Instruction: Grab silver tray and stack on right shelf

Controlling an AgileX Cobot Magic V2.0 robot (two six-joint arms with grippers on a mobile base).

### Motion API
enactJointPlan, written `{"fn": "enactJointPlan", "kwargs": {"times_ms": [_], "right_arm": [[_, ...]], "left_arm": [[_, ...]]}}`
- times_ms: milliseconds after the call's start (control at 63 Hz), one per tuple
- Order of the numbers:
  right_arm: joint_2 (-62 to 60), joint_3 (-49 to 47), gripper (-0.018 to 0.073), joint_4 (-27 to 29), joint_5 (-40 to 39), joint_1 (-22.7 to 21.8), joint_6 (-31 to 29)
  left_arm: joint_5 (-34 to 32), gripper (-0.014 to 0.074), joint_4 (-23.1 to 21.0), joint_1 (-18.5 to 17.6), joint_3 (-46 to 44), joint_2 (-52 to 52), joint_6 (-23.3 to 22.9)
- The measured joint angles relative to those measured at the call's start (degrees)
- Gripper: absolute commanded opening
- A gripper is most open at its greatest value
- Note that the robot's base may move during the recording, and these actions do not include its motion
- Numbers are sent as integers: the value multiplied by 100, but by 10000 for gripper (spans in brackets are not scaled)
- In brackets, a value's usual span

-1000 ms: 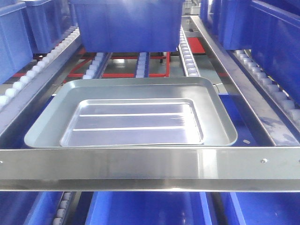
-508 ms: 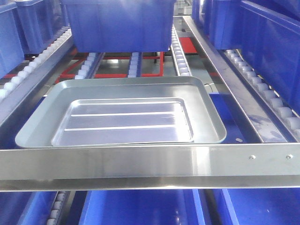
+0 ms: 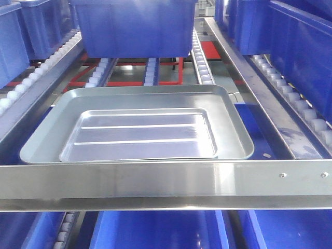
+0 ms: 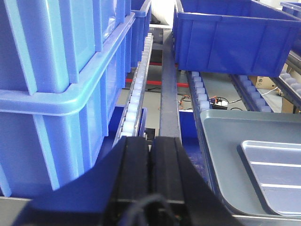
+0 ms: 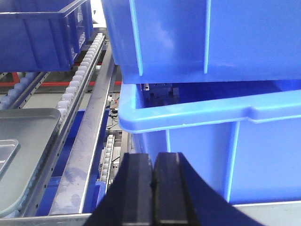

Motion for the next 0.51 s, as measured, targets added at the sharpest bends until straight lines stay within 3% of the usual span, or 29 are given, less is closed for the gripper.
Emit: {"fn": "enactJointPlan", "kwargs": {"times_ms": [508], "right_arm": [[0,0,55,0,0,0,0]], "left_arm": [[0,-92,0,0,0,0,0]]}}
